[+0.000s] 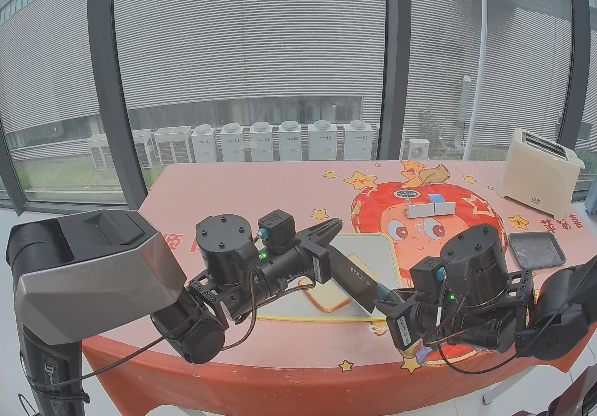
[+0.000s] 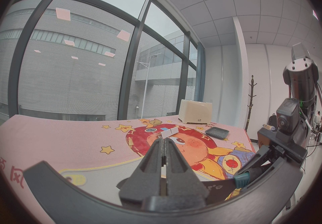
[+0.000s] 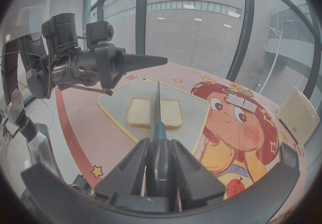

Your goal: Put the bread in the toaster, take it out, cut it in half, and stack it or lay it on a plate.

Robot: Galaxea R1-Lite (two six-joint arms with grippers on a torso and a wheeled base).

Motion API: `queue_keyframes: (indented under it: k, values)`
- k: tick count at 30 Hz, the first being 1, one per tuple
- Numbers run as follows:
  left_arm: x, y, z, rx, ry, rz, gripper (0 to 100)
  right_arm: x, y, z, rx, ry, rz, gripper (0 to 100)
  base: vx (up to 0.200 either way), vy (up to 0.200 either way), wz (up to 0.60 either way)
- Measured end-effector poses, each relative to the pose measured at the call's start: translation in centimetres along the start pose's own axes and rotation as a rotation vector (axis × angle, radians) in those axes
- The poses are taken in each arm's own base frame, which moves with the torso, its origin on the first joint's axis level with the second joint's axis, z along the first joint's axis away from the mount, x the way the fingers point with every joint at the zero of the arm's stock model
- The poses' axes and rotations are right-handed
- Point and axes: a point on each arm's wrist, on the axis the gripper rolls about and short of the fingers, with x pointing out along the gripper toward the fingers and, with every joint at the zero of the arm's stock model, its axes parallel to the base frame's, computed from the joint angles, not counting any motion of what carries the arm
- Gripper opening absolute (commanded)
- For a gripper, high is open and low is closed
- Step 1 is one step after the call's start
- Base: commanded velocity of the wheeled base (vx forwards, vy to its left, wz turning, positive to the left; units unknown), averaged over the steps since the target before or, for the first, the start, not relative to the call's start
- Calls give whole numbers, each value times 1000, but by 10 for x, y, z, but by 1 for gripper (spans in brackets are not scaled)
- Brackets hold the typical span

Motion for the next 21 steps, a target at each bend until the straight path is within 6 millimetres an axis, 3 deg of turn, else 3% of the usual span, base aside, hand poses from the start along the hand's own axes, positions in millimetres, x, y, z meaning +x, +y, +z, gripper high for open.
queue_keyframes:
  k: [21]
  values:
    - [-5, 1, 13, 6, -29, 7, 0, -1, 0, 1, -1, -7, 1, 0, 0, 0, 0]
